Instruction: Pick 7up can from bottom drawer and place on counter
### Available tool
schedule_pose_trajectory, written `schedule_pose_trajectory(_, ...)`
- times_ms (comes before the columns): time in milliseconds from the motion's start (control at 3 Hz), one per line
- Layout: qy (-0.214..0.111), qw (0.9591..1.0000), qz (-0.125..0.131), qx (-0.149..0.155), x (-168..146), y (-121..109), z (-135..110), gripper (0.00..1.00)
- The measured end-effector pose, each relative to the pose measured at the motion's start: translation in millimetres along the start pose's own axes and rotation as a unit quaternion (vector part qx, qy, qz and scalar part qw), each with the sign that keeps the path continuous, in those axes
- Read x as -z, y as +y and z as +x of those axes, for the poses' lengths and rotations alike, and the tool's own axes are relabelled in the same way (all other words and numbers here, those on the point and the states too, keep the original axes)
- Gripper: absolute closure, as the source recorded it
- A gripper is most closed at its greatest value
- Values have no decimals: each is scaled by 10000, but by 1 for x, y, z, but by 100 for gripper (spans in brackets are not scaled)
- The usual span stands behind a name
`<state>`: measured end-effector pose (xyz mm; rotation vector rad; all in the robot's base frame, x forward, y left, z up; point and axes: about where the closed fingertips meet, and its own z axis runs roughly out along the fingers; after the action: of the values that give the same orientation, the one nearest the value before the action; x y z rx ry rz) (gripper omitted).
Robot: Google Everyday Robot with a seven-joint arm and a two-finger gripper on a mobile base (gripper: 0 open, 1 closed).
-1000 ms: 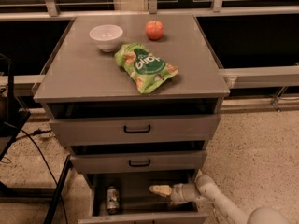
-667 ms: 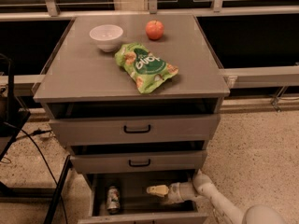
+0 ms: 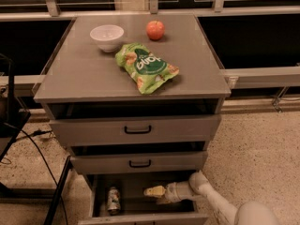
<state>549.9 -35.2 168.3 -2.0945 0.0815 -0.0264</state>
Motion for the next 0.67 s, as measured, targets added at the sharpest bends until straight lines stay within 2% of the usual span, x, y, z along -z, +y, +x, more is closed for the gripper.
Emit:
schedule_pose_trajectory(333, -120, 9994, -315, -14, -10, 7, -3, 12)
schedule_pose_trajectory(667, -122, 9994, -325, -44, -11, 7, -4, 0)
